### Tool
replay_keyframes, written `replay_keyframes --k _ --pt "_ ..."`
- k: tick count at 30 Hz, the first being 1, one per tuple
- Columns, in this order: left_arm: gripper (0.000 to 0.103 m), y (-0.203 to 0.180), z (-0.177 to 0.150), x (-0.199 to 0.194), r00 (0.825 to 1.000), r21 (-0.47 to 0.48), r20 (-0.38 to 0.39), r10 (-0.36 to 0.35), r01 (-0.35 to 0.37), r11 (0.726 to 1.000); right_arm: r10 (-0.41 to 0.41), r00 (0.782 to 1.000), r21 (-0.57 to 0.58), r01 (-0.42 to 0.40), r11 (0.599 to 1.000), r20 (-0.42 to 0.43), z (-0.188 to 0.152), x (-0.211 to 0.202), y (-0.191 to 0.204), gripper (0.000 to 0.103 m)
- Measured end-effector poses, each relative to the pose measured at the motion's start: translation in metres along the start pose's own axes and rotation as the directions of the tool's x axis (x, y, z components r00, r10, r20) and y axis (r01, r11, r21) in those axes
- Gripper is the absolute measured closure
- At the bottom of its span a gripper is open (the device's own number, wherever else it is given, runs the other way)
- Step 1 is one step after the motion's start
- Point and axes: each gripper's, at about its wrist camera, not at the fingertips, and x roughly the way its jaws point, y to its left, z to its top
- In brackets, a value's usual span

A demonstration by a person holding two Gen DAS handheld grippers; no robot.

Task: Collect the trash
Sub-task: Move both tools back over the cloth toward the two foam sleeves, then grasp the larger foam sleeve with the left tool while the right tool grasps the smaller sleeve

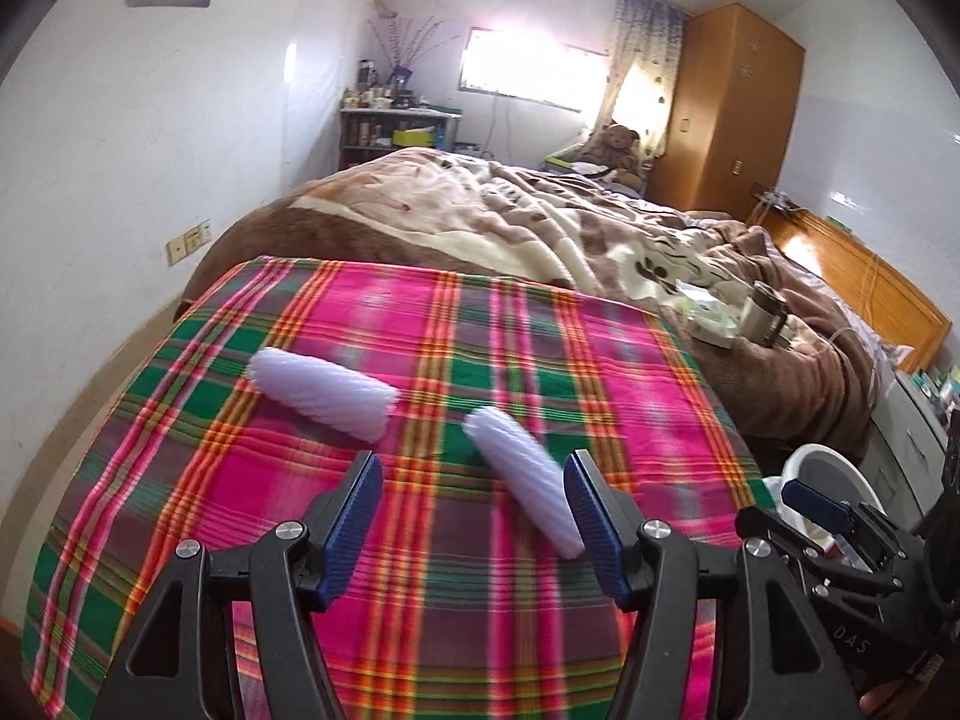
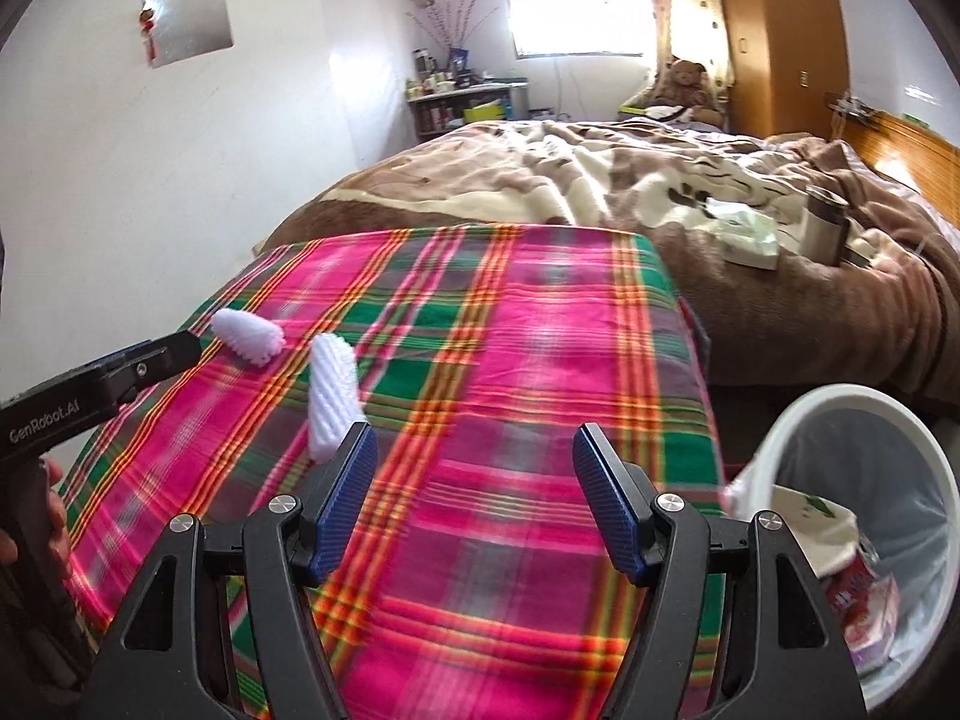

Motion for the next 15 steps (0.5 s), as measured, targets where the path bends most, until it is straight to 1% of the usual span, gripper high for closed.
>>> replay_keyframes --k 6,10,15 --pt "0.040 0.037 0.008 0.017 0.999 -0.044 -0.012 0.052 -0.052 0.998 0.041 0.998 -0.047 -0.044 0.998 -0.046 0.007 0.023 0.025 0.034" --pt "0.040 0.054 0.014 0.029 0.997 -0.056 -0.011 0.079 -0.080 0.995 0.061 0.995 -0.076 -0.067 0.995 -0.076 0.011 0.040 0.040 0.034" --pt "0.040 0.072 0.023 0.050 0.995 -0.082 -0.044 0.089 -0.092 0.992 0.067 0.991 -0.103 -0.078 0.992 -0.112 0.015 0.058 0.052 0.034"
